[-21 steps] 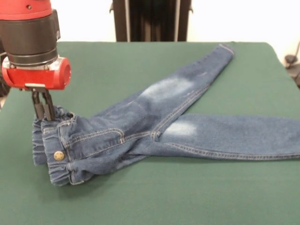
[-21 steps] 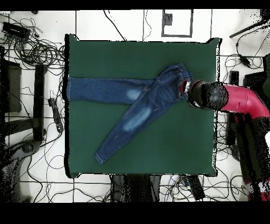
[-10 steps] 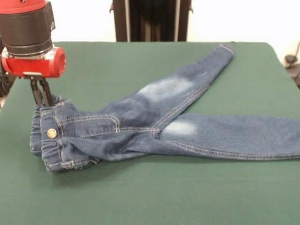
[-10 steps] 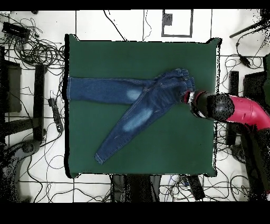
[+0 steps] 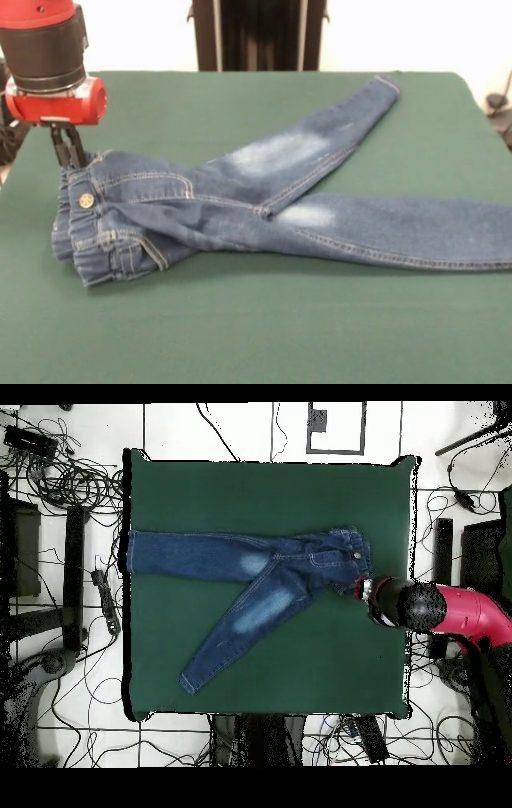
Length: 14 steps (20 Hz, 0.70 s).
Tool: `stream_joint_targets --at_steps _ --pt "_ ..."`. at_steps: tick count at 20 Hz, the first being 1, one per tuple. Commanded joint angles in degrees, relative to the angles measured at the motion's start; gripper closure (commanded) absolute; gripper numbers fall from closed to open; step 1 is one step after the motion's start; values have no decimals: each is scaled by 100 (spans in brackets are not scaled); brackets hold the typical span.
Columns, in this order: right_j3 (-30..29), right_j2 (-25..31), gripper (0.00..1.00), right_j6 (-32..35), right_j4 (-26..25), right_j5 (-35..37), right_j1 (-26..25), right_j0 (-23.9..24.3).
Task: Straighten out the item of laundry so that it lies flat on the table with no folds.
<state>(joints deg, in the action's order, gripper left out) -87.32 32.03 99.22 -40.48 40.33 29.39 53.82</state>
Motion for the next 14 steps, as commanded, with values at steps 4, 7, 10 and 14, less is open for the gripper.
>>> stream_joint_targets --at_steps 4,7,10,14 --pt "-798 606 100 -2881 -697 253 -501 306" --pt "-684 703 100 -3313 -666 555 -442 396" --pt "-578 770 100 -3743 -553 873 -379 497" --pt "-322 815 100 -4178 -389 1232 -372 580"
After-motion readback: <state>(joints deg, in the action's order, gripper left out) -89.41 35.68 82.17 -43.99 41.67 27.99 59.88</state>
